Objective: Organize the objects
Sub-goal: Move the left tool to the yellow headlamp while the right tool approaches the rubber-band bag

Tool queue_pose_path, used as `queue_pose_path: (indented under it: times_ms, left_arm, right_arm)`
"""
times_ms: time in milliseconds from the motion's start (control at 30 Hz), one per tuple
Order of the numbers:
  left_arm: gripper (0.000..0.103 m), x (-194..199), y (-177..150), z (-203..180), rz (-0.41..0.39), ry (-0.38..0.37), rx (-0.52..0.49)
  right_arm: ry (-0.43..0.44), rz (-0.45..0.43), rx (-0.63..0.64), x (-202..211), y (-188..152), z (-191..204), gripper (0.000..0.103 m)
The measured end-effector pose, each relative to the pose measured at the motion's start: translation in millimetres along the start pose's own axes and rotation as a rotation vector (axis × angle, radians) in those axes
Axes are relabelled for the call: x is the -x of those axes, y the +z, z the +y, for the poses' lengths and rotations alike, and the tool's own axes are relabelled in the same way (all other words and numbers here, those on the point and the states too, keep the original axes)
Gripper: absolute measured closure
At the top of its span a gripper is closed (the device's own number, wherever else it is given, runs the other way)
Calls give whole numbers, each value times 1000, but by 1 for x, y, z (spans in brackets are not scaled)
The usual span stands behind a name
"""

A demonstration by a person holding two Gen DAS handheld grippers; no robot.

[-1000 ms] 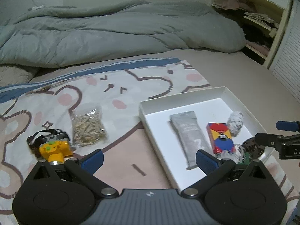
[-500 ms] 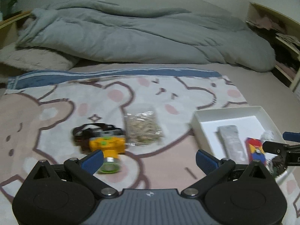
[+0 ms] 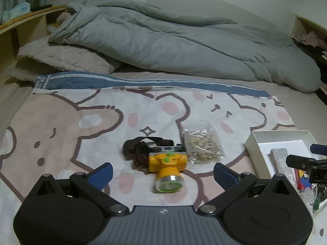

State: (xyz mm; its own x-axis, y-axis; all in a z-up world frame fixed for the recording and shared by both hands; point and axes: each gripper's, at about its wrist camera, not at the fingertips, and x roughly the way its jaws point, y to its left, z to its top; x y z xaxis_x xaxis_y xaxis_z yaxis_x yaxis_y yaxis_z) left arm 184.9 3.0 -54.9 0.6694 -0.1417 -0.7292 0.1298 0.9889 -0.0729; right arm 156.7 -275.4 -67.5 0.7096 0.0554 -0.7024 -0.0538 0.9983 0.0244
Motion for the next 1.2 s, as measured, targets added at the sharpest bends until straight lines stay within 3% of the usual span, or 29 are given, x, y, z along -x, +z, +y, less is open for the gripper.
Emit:
queue_pose_path:
  times_ms: [267, 400, 533, 667, 767, 1000, 1200]
  left_arm:
    - [0, -13, 0, 13, -25, 65, 9]
    - [0, -20, -2, 12, -53, 61, -8]
    - [0, -31, -5, 12, -29, 37, -18]
    - [2, -42, -8, 11, 1, 17, -19]
    - [14, -51, -10, 8, 20, -1, -45]
    - [33, -72, -17, 11, 76, -71, 8]
    - [35, -88, -20, 8, 103, -85, 14]
  right_arm:
    - [17, 8, -40, -28, 10, 15, 0]
    - [29, -4, -79, -44, 13, 19, 0]
    - [31, -5, -119, -60, 18, 23, 1]
    - [83, 8, -224, -75, 23, 20, 30]
    - [130, 41, -307, -90, 22, 21, 39]
    - [186, 108, -337, -122, 12, 29, 47]
    - [223, 165, -380, -144, 4, 24, 46]
